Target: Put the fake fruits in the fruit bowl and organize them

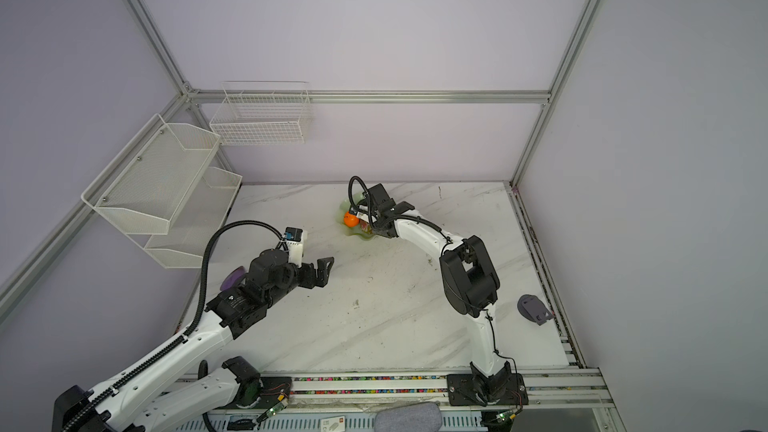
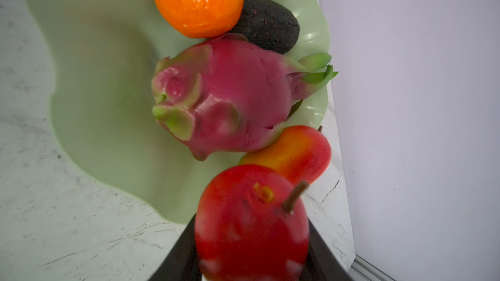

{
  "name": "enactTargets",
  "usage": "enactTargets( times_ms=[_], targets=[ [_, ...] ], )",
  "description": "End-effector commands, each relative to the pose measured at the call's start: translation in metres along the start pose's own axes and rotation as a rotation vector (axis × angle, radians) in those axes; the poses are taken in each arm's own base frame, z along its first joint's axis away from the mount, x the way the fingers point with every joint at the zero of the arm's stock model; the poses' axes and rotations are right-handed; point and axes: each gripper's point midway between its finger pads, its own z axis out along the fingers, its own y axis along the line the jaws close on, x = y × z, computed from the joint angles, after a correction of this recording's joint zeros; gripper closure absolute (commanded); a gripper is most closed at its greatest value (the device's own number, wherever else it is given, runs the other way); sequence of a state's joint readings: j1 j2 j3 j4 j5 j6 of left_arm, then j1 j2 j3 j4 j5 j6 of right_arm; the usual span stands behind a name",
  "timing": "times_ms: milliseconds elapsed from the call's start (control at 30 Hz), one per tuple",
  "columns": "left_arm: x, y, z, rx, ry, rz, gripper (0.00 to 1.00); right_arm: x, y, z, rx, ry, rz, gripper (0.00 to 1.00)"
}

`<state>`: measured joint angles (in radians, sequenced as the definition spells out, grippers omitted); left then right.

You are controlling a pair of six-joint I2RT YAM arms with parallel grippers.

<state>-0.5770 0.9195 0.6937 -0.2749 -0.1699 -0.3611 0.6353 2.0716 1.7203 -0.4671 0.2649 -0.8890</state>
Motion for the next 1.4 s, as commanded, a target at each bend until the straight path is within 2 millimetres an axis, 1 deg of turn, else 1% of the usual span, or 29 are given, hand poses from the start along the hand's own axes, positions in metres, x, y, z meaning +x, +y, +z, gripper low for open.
enactTargets(
  times_ms=[0, 367, 400, 433, 467, 600, 800, 933, 1000, 1067, 1100, 1133, 1167, 1267, 1367],
  targets=[
    [-0.017, -0.002, -0.008, 0.015, -0.053, -0.032, 0.00, -0.009, 0.007, 0.004, -0.028, -0.027, -0.017, 0.64],
    [-0.014, 0.000, -0.012, 0.010, -0.057, -0.032, 0.00, -0.012, 0.013, 0.005, -0.056, -0.045, -0.018, 0.55],
    [-0.013, 0.002, -0.013, 0.007, -0.057, -0.034, 0.00, -0.013, 0.013, 0.005, -0.058, -0.048, -0.017, 0.52],
    [-0.012, 0.002, -0.013, 0.006, -0.058, -0.035, 0.00, -0.013, 0.013, 0.005, -0.061, -0.047, -0.020, 0.47],
    [-0.012, 0.003, -0.014, 0.005, -0.061, -0.036, 0.00, -0.013, 0.014, 0.006, -0.063, -0.044, -0.021, 0.44],
    [-0.010, 0.005, -0.016, -0.003, -0.061, -0.031, 0.00, -0.015, 0.010, 0.002, -0.052, -0.056, -0.014, 0.44],
    [-0.010, 0.005, -0.017, -0.001, -0.063, -0.032, 0.00, -0.016, 0.006, -0.006, -0.037, -0.073, -0.013, 0.41],
    [-0.010, 0.004, -0.018, 0.003, -0.061, -0.037, 0.00, -0.015, 0.011, -0.002, -0.055, -0.070, -0.015, 0.39],
    [-0.009, 0.005, -0.019, 0.003, -0.060, -0.039, 0.00, -0.014, 0.012, 0.001, -0.055, -0.066, -0.016, 0.39],
    [-0.010, 0.006, -0.021, 0.000, -0.065, -0.041, 0.00, -0.017, 0.011, -0.001, -0.058, -0.078, -0.008, 0.38],
    [-0.010, 0.006, -0.022, -0.002, -0.068, -0.042, 0.00, -0.019, 0.009, -0.004, -0.054, -0.084, -0.001, 0.35],
    [-0.010, 0.007, -0.023, -0.004, -0.069, -0.042, 0.00, -0.020, 0.007, -0.007, -0.053, -0.092, 0.003, 0.04],
    [-0.010, 0.007, -0.023, -0.003, -0.072, -0.041, 0.00, -0.022, 0.004, -0.011, -0.048, -0.103, 0.006, 0.03],
    [-0.013, 0.005, -0.023, 0.000, -0.075, -0.038, 0.01, -0.022, 0.000, -0.022, -0.032, -0.120, 0.010, 0.03],
    [-0.015, 0.003, -0.021, 0.008, -0.071, -0.038, 0.01, -0.024, -0.008, -0.038, -0.005, -0.155, 0.028, 0.03]
  ],
)
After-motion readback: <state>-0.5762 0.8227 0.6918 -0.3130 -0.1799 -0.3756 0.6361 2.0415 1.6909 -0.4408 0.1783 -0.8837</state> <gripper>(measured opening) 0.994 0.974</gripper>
